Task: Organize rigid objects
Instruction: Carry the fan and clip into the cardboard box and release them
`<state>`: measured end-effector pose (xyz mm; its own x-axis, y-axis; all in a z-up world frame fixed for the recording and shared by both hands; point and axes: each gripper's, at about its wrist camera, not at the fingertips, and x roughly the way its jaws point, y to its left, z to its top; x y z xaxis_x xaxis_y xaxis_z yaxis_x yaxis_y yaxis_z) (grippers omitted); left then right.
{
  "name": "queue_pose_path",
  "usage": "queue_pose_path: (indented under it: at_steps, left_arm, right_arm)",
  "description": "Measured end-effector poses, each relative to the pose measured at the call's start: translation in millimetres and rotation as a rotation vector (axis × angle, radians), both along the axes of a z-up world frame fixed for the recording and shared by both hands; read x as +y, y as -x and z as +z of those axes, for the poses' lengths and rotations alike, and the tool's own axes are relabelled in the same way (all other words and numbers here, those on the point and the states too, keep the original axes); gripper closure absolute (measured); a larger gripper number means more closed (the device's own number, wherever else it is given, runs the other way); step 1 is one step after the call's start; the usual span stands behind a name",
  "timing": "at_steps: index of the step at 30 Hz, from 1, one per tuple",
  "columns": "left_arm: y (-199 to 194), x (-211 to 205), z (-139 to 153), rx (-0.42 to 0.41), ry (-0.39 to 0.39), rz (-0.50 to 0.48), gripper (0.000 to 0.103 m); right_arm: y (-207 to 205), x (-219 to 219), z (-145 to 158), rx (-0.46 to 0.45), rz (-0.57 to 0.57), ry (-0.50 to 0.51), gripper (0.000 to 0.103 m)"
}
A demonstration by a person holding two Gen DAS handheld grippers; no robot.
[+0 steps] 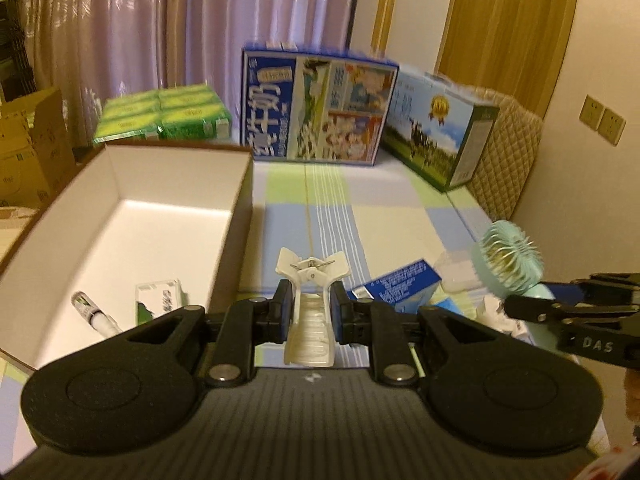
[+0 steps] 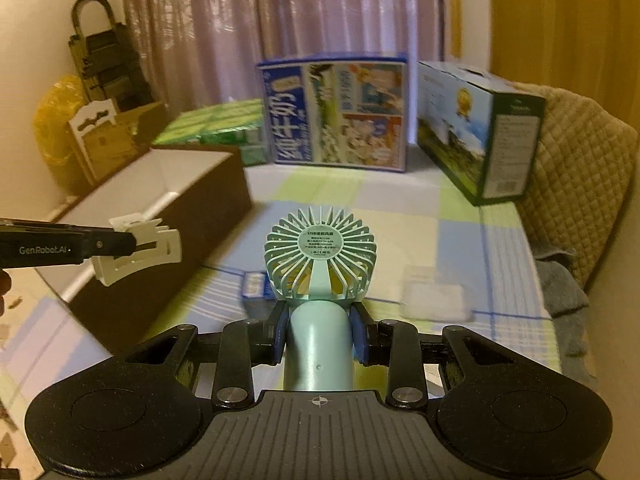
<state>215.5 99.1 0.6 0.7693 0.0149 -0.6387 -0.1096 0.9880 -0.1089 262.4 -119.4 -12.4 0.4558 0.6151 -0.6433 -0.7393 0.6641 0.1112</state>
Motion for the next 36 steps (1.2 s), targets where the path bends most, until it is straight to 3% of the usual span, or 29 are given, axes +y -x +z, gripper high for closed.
queue_pose_path:
  at_steps: [9,17,25,36]
  left_arm:
    - [31,47,29,-0.065,-0.025,0.068,0.087]
    - [43,104,33,-0.056,-0.057,0.134,0.087]
    - [27,155,22,-0.03,-0.071,0.138,0.087]
    - [-39,203,-7,0.037,-0.074,0.069,0.087]
  right_arm:
    - [32,71,21,0.042,0.14,-0.075,0.073]
    - [54,155,23,0.121,0.237,-0.107,0.073]
    - [48,232,10,0.185,0.208,-0.079,0.073]
    - [5,306,-22,0.233,0.075,0.005,0.073]
